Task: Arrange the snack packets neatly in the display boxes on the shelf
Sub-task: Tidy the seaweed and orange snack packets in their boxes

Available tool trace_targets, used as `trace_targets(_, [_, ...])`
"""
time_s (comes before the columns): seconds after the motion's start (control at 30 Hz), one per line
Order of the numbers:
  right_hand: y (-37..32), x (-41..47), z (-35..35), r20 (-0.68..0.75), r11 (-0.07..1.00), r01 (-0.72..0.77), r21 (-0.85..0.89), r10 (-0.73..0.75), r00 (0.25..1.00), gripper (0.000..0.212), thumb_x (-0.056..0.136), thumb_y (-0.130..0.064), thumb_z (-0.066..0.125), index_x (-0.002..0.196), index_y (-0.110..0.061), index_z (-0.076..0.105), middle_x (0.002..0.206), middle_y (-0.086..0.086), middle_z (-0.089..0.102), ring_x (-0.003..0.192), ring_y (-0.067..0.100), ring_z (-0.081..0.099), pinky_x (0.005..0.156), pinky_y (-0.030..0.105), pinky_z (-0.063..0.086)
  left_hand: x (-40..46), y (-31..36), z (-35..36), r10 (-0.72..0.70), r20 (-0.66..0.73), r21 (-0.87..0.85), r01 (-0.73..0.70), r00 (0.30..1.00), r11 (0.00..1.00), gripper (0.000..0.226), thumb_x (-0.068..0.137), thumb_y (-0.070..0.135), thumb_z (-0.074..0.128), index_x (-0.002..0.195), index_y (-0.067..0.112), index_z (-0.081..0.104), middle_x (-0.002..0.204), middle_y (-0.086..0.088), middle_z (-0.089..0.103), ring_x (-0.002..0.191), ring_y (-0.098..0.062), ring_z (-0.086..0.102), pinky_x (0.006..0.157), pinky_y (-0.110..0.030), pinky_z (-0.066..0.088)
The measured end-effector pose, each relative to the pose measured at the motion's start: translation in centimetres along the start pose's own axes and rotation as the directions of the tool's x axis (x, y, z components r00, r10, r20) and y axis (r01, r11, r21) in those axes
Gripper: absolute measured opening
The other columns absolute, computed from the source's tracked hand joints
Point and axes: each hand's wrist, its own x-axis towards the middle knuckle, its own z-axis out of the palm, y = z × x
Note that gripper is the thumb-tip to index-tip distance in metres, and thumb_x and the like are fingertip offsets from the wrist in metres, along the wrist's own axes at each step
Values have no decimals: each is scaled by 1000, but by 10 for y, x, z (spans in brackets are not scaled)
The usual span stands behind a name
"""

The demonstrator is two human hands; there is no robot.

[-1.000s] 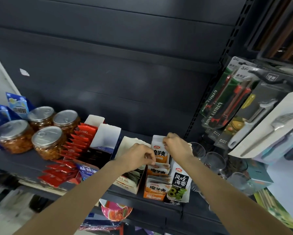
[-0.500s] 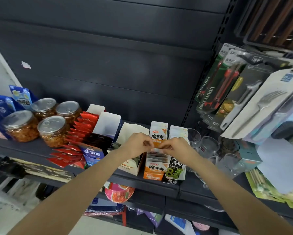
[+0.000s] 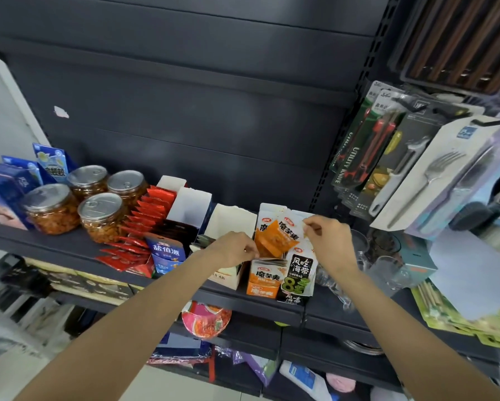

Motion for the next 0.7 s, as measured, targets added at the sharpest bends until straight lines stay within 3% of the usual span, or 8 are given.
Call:
trace_targets(0.1, [-5, -1, -11, -56, 1000, 13, 18, -12, 998, 16, 91, -9, 57, 95, -12, 72, 82, 1, 72, 73, 15, 65, 73, 27, 53, -1, 3, -1, -5, -19, -13, 5, 1000, 1000, 25, 95, 25, 53, 111, 13, 68, 119, -4, 64, 110, -20, 57, 98, -32, 43])
trace_targets(0.23, [-9, -3, -25, -89, 999, 3, 52, 1, 996, 16, 91, -10, 57, 96, -13, 72, 85, -2, 72, 73, 12, 64, 63, 9, 43, -1, 5, -2, -26, -63, -107, 19, 998, 994, 27, 98, 27, 49, 112, 12, 66, 118, -6, 63, 109, -20, 57, 90, -26, 41])
trace_targets(0.4, [-13, -5, -40, -183, 984, 2, 178, 31, 983, 16, 89, -8, 59, 97, -13, 73, 82, -8, 68, 76, 6, 62, 68, 10, 42, 0, 13, -6, -112, -219, -240, 57, 969, 969, 29, 99, 28, 46, 117, 11, 60, 119, -7, 64, 108, -22, 59, 88, -24, 42])
trace_targets(0.47, [-15, -6, -46, -213, 972, 20, 234, 31, 977, 15, 89, -8, 61, 96, -13, 73, 82, -9, 67, 77, 7, 63, 69, 11, 43, 2, 16, -9, -161, -273, -374, 50, 948, 926, 28, 99, 26, 44, 120, 10, 56, 108, -9, 68, 94, -18, 64, 84, -23, 46])
trace_targets(0.5, [-15, -5, -48, -218, 962, 28, 273, 33, 975, 15, 89, -8, 61, 95, -13, 73, 84, -7, 69, 78, 8, 64, 71, 13, 45, 1, 19, -12, -199, -276, -501, 35, 940, 865, 30, 100, 25, 43, 123, 8, 53, 98, -9, 69, 82, -15, 66, 78, -19, 49])
trace_targets(0.57, [-15, -4, -54, -213, 924, 40, 380, 46, 976, 17, 88, -8, 61, 91, -19, 73, 85, -7, 71, 79, 8, 66, 74, 18, 50, -3, 26, -20, -251, -191, -760, 19, 949, 650, 32, 101, 30, 41, 123, 11, 52, 85, -7, 69, 66, -9, 67, 63, -13, 49])
trace_targets(0.7, [-14, -5, -62, -174, 792, 44, 609, 79, 982, 30, 87, -4, 62, 80, -33, 69, 76, -21, 71, 79, 5, 67, 71, 16, 53, -11, 32, -32, -189, 1, -944, 64, 982, 323, 40, 98, 46, 37, 115, 19, 60, 99, -6, 71, 86, -14, 69, 68, -21, 49])
